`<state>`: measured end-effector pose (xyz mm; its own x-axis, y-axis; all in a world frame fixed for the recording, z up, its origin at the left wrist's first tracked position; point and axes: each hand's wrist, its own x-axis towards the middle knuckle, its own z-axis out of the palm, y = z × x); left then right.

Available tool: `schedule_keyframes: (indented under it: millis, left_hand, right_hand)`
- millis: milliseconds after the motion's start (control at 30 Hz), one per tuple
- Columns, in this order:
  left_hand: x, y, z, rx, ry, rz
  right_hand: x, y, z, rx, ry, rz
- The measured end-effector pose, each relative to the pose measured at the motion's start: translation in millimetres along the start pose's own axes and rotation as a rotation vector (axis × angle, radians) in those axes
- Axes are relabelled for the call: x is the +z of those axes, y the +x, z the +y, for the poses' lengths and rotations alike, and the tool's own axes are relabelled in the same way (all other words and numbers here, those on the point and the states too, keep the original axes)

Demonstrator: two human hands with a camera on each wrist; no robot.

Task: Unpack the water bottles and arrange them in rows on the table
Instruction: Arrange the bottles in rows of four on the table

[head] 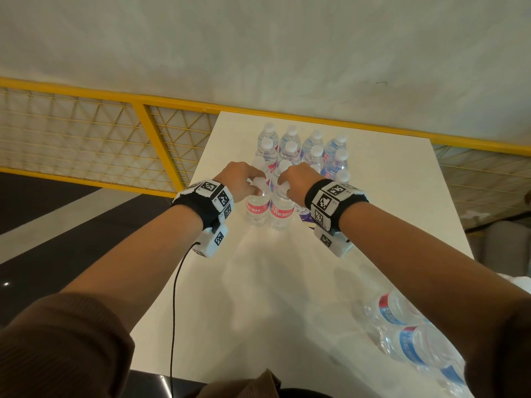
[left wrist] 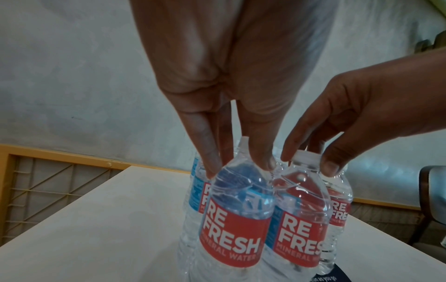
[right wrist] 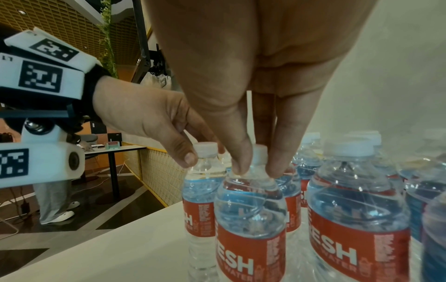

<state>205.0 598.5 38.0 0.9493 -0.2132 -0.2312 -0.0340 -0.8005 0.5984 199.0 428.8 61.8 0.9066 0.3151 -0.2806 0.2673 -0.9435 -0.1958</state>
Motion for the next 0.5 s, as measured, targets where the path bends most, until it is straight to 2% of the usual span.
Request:
schedule_keyframes:
  millis: [400, 500]
  left_hand:
    - [9, 1, -12, -0.022, -0.062, 0.020]
    - [6, -1, -13, 0.016, 0.023, -0.004]
  right_hand:
    - [2, -6, 1, -0.017, -0.010, -0.036]
    - [-14, -21, 11, -0.018, -0.006, -0.029]
